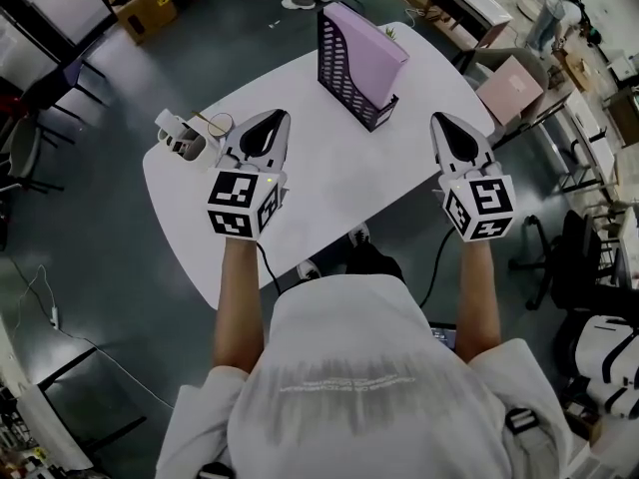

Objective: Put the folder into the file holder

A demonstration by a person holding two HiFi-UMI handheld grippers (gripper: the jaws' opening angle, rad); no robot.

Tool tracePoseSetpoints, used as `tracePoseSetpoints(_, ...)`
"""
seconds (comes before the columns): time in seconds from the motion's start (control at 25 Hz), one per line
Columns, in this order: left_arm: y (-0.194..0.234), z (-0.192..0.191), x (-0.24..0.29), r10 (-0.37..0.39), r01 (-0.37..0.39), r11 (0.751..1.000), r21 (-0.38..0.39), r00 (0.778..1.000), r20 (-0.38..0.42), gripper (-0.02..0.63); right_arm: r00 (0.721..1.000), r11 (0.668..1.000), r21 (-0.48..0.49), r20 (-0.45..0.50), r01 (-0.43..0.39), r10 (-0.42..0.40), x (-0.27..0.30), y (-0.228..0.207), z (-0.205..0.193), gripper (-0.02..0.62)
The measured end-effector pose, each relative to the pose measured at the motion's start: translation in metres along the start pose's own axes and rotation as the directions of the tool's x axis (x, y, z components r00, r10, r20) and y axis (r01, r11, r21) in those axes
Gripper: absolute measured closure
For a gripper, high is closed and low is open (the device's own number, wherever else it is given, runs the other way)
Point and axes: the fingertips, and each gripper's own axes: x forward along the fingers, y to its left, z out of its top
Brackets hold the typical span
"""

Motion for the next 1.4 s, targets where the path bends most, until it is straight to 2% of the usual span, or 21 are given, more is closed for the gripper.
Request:
tracePoseSetpoints(0.32,-0.011,0.022,-0.021,-0.016,0.014,0.999,0.051,0.999,0.042,0.581,0.999,0.999,-0.022,0.047,-0.024,0.025,-0.013,0.023,0.023,0.569)
tracePoseSetpoints(0.6,-0.023,0.036,-0.032,-0.044,0.038,0.995,0.087,0.996,0.073,0.581,0.999,0.999,-0.025,0.043,-0.032,0.033,-0.015,0.027,0.024,0.569)
tracePoseSetpoints(0.96,-0.016,0.031,-0.032,-0.026,0.022,0.997,0.076,0.998,0.058,0.581,0.999,0.999,-0.027,0.033,-0.041,0.042,-0.010,0.028,0.021,0.569)
tracePoseSetpoints(1.4,-0.010,0.008,-0.026,-0.009,0.008,0.999,0.044,1.000,0.015,0.581,0.998,0.998,-0.022,0.004,-0.056,0.056,-0.003,0.028,0.005,0.569)
